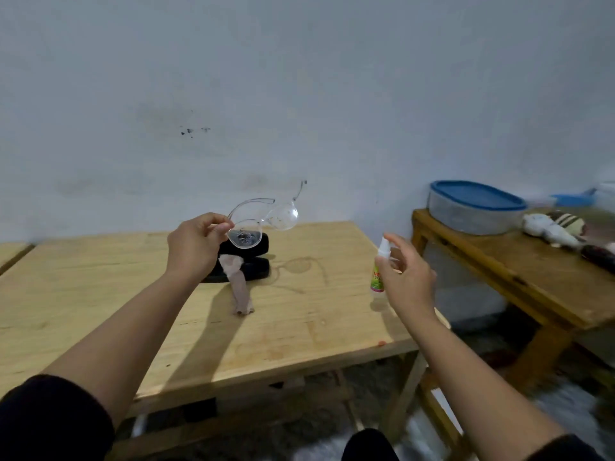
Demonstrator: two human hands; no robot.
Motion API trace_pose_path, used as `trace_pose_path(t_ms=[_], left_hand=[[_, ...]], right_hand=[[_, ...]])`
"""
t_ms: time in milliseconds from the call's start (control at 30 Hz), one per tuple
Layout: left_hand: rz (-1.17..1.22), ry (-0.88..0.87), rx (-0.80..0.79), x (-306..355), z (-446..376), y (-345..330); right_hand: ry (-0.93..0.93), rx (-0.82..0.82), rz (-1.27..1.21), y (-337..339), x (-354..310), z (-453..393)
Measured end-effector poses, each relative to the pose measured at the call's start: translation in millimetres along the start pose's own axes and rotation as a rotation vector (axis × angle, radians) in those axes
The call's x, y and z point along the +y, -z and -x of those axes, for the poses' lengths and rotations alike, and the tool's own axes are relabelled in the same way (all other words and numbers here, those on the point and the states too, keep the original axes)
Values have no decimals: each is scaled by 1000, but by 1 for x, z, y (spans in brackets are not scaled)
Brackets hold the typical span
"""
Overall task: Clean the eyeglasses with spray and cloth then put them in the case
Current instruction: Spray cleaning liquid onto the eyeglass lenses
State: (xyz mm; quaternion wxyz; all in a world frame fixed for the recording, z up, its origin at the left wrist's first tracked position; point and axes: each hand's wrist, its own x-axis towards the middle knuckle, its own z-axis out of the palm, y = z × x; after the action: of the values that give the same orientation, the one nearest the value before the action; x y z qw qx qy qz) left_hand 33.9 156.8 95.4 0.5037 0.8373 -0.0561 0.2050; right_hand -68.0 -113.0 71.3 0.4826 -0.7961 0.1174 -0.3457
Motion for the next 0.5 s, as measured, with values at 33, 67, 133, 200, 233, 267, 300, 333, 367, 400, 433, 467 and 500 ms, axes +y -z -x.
trace_pose_path(t_ms=[33, 67, 133, 200, 233, 267, 300, 333, 367, 400, 433, 467, 500], left_hand=[[-11, -7, -8, 3, 0, -7], [-14, -9, -19, 5, 1, -13], [-8, -8, -41, 9, 2, -24], [-1, -7, -65, 13, 3, -33], [2, -7, -73, 15, 4, -37], [-2, -11, -77, 16, 4, -40], [-14, -16, -78, 18, 5, -43], [-24, -19, -79, 20, 5, -45], [-26, -22, -80, 21, 5, -48], [-21, -21, -83, 22, 6, -50], [-17, -19, -88, 23, 7, -51], [-17, -19, -92, 23, 8, -52], [-19, -23, -96, 23, 8, -53]], right_hand=[[3, 18, 19, 8, 5, 0], [-1, 32, 43, 16, 10, 0], [1, 65, 103, 28, 22, 0], [-8, 78, 148, 37, 32, 0], [-19, 74, 162, 39, 37, 1], [-27, 68, 178, 41, 42, 2], [-31, 61, 193, 42, 47, 2], [-34, 52, 204, 42, 51, 3], [-35, 44, 209, 42, 56, 3], [-35, 37, 214, 43, 60, 3], [-36, 34, 222, 43, 62, 2], [-41, 32, 231, 43, 65, 1], [-48, 32, 237, 44, 66, 1]])
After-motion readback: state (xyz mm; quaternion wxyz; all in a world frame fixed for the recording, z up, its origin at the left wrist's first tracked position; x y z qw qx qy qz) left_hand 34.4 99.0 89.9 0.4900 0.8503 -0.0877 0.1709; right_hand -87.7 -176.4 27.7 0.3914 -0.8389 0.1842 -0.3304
